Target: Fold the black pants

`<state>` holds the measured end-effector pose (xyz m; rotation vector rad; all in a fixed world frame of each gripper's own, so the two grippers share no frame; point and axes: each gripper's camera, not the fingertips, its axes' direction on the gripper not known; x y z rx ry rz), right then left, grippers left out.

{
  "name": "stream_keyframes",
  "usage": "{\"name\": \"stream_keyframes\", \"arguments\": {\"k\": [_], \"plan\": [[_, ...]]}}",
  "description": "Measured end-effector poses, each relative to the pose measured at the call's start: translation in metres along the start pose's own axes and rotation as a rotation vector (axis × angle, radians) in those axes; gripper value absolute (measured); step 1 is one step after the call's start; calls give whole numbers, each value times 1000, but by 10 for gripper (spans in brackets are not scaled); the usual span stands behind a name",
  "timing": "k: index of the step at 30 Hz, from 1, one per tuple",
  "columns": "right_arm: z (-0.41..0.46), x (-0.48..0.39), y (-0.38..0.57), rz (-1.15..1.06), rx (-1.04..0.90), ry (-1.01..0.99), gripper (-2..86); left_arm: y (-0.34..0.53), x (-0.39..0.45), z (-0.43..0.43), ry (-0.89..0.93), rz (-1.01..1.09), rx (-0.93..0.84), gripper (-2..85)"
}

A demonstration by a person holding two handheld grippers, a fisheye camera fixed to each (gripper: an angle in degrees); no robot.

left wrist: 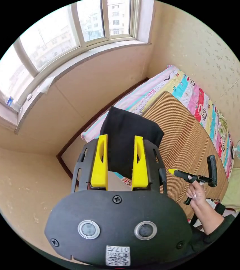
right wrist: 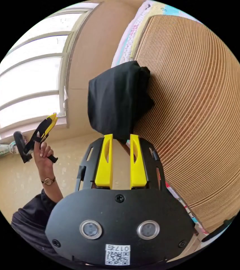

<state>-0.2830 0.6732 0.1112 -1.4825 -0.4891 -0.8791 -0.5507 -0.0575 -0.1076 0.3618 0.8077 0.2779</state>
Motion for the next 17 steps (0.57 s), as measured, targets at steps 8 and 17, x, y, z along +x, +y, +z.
{"name": "stream_keyframes", "arguments": {"k": [8, 17], "plan": [[-95, 105, 142, 256, -82, 420, 86, 68, 212, -29, 170, 301, 16, 158], [-207, 191, 378, 789, 298, 406, 80, 165, 405, -56, 408, 563, 15, 154]]}}
